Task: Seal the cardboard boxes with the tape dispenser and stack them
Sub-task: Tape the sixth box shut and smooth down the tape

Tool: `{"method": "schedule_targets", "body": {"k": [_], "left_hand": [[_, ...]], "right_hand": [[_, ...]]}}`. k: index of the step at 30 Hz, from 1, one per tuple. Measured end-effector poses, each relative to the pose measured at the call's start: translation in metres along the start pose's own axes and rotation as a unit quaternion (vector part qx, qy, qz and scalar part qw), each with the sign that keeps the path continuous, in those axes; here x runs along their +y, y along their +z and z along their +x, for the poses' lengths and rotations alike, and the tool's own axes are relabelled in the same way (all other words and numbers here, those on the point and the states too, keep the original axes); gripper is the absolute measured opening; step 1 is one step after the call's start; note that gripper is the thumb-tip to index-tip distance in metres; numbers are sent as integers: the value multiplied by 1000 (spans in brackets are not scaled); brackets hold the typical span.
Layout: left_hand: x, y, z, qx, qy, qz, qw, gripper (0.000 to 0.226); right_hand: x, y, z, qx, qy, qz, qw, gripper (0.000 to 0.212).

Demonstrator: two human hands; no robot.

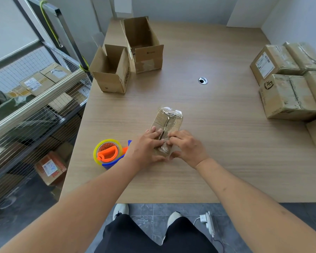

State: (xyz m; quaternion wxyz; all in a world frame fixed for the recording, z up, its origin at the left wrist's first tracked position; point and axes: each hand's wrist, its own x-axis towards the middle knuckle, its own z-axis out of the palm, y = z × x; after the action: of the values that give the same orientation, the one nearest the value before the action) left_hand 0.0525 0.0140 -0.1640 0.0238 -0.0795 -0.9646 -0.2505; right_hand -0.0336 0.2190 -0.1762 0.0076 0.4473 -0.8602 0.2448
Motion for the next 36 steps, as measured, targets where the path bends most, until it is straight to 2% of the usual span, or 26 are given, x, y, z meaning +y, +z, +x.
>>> {"method": "schedule_targets", "body": {"k": [2,8,10,15,19,22,24,27,31,36], "left_hand": [[2,4,1,-7,3,36,999,62],[-2,11,4,6,34,114,993,51],[-2,14,2,24,49,131,990,51],[-3,15,1,30,55,139,988,59],[-8,19,1,57,65,127,988,55],[-10,23,-1,69,63,118,989,53],[-8,21,-1,55,49,105,992,56],[-6,14,-1,21,32,67,997,61],[-11,-5,-5,-34,27,-49,998,71],[2,-27,-6,-46,41,-90,994,51]], "right_hand": [[1,-3,6,-7,-4,-16,1000,43],[-6,3,8,34,-16,-71,997,18],[-5,3,2,33,-11,-65,997,21],[-6,-3,2,1,-4,-54,999,50],[-11,5,6,50,2,-90,995,37],[-10,7,6,54,-8,-95,994,42],[-12,4,7,31,3,-93,995,50],[-12,-7,9,-44,40,-55,997,66],[-10,-28,9,-152,73,-23,985,101],[-23,-39,12,-167,80,-49,982,80]]}}
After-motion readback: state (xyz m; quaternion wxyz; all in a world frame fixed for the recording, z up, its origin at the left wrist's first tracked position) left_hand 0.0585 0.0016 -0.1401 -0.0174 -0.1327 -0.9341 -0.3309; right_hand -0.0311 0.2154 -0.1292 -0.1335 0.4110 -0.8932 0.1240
